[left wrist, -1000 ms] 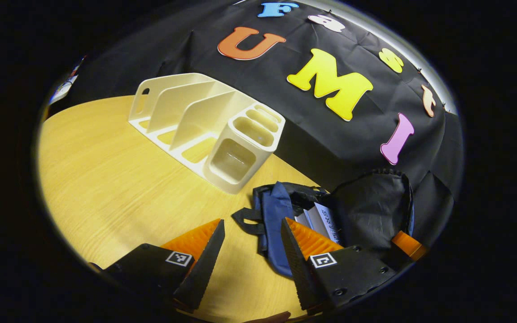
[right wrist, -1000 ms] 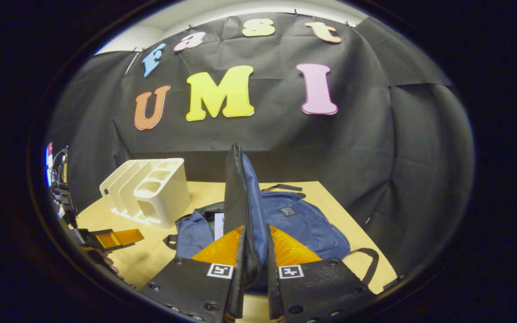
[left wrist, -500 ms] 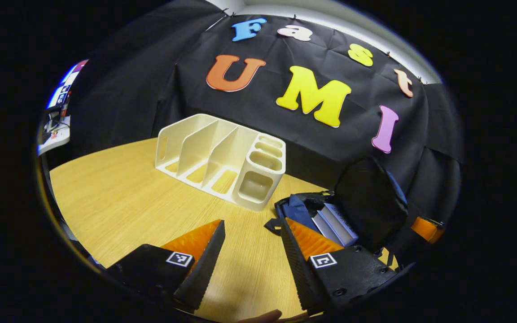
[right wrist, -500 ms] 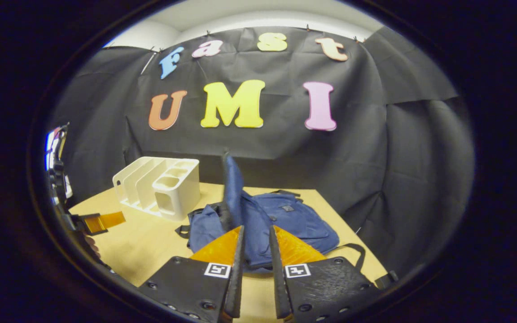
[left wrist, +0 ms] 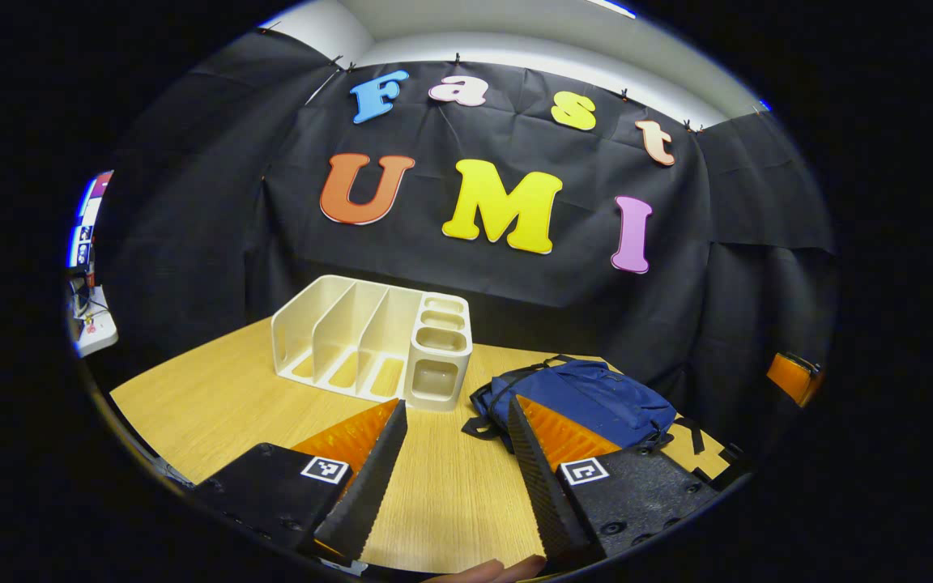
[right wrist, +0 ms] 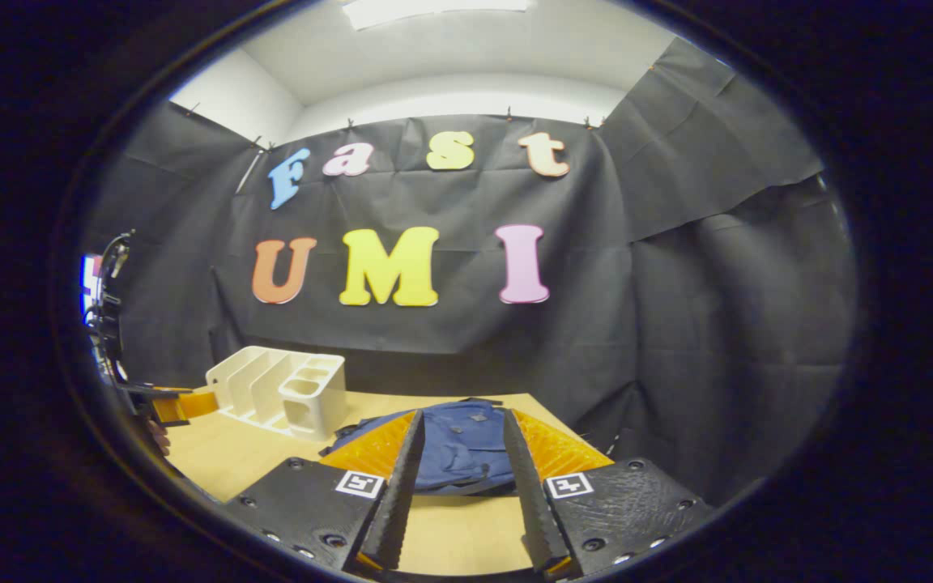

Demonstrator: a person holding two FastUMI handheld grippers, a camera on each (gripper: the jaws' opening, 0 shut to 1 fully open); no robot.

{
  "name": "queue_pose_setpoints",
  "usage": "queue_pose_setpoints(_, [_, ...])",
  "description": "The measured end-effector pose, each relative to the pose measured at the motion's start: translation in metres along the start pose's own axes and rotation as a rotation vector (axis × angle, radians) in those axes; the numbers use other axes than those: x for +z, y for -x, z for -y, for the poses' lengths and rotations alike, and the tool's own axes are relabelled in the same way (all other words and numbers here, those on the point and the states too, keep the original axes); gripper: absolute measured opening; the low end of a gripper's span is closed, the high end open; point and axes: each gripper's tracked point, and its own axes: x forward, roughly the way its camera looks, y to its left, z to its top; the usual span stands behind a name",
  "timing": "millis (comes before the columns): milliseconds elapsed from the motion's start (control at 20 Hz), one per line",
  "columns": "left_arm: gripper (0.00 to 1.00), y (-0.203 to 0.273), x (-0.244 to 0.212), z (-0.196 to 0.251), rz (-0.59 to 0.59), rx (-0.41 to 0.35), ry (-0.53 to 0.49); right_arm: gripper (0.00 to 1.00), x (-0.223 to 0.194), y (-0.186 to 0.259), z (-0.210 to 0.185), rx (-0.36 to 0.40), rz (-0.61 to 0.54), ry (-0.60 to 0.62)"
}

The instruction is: Open the schoolbag, grab two books from the bookshelf and put them into the schoolbag.

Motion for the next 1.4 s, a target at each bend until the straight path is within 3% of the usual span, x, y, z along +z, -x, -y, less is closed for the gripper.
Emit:
queue_pose_setpoints(250, [0.81,0.028,0.032,-0.010,0.087,0.052,-0.044,0.88,0.016,0.012,0.000,0.030,0.025,-0.038])
queue_pose_setpoints(350, [0.89,0.037,0.041,-0.008,0.117,0.049,-0.066,0.96,0.017,0.017,0.000,0.028,0.037,-0.019])
queue_pose_setpoints(400, [0.97,0.038,0.042,-0.007,0.118,0.051,-0.073,0.94,0.017,0.020,-0.003,0.038,0.043,-0.017])
queue_pose_setpoints(600, [0.98,0.031,0.039,-0.001,0.107,0.032,-0.113,0.94,0.022,0.023,-0.012,0.053,0.062,0.012])
queue_pose_setpoints(850, [0.98,0.034,0.038,-0.015,0.084,0.064,-0.141,0.94,0.009,0.019,-0.019,0.080,0.021,0.042])
queue_pose_setpoints(1400, [0.98,0.034,0.037,-0.017,0.084,0.070,-0.177,0.94,-0.001,0.012,-0.005,0.049,-0.029,0.063])
